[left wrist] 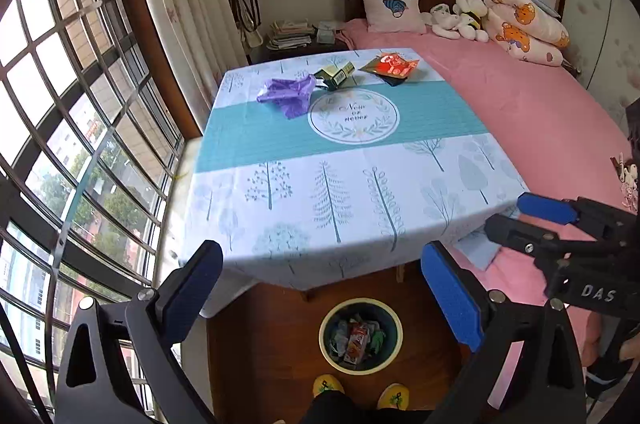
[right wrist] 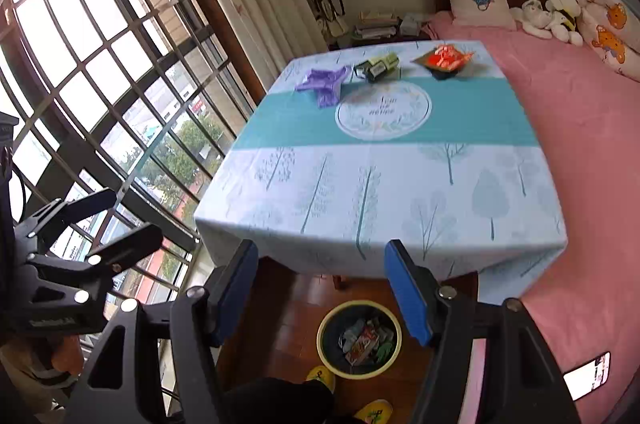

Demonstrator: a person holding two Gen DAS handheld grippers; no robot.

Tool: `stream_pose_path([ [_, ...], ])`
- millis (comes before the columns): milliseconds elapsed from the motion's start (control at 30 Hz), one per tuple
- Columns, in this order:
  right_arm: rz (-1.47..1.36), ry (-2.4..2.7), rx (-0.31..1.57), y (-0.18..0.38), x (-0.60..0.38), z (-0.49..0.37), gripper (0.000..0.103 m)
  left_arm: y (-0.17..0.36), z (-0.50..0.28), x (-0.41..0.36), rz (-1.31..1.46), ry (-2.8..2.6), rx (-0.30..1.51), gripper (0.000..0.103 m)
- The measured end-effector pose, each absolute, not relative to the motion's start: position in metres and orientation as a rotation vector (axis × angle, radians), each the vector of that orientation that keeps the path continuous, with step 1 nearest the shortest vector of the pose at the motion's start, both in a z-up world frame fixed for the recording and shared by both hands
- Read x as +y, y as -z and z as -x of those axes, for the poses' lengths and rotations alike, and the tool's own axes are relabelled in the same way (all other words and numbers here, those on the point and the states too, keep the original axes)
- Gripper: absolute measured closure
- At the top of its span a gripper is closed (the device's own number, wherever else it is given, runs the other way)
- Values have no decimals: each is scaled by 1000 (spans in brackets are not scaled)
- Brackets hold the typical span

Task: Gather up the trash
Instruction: 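Raise both tools back toward the table, then grasp the purple plastic bag with the left gripper while the right grasps the yellow-and-black box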

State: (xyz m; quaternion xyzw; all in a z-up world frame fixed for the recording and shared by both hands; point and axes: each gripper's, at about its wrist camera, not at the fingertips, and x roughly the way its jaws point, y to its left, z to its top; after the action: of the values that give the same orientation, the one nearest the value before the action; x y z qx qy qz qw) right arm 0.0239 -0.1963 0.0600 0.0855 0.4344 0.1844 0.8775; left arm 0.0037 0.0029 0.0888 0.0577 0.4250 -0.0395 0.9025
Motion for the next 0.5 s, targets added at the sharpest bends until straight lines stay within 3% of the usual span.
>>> stream_pose_path([
  [500, -235, -309, 850, -81, -197, -127, 37, -85, -138, 33, -251, 138, 920, 4],
])
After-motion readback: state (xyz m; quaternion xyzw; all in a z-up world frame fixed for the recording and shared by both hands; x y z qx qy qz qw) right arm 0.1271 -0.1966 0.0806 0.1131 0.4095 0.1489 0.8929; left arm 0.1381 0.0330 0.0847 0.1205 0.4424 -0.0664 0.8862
